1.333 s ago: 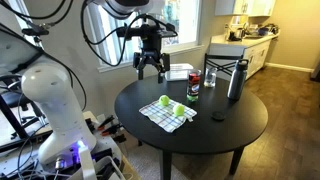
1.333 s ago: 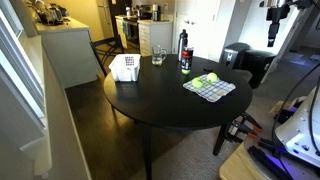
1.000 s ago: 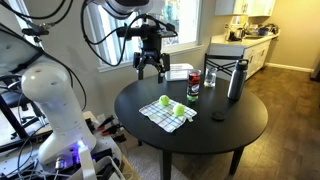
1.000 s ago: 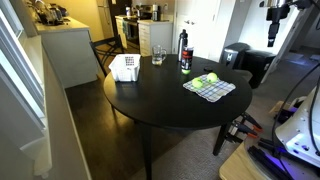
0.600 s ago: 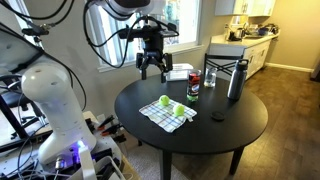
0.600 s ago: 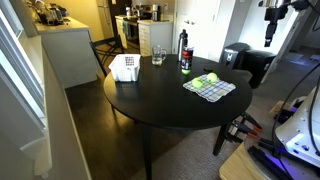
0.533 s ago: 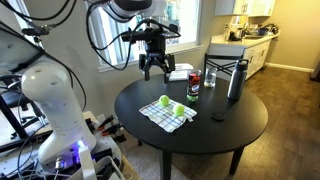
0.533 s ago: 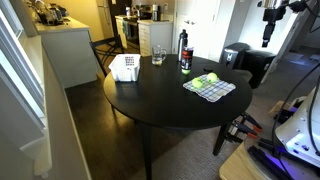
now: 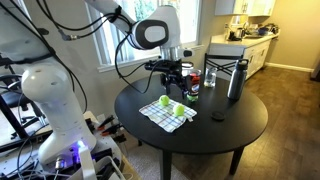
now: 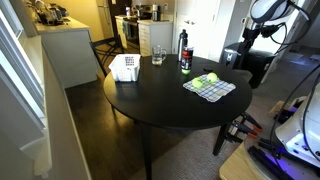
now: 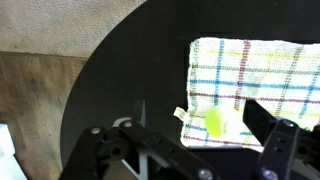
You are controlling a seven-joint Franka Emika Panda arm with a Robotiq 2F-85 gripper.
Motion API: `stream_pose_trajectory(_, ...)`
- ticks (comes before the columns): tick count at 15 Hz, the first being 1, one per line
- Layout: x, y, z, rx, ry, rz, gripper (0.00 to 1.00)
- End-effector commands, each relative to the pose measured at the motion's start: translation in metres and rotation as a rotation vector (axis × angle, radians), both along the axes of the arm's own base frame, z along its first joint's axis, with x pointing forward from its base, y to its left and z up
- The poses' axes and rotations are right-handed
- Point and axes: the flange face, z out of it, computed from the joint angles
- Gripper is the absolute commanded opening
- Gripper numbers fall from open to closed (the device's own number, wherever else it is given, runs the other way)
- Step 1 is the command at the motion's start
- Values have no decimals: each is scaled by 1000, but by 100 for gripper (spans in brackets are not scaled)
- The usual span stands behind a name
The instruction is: Put the green ball on the right into the glass container
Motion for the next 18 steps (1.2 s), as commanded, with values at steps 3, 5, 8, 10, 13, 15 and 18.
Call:
stream_pose_trajectory(3,33,1,-35,32,-54,-30,100)
stream_pose_trajectory(5,42,3,-45,36,-91,-27,100)
stream_pose_trajectory(8,55,8,-59,48,-145,-24,100)
stream_pose_trajectory(10,61,14,-66,62,-147,0,100)
stream_pose_trajectory(13,59,18,-66,61,-126,-18,100)
stream_pose_trajectory(15,62,17,-66,60,-126,-17,100)
stream_pose_trajectory(18,62,17,-66,59,-126,-18,100)
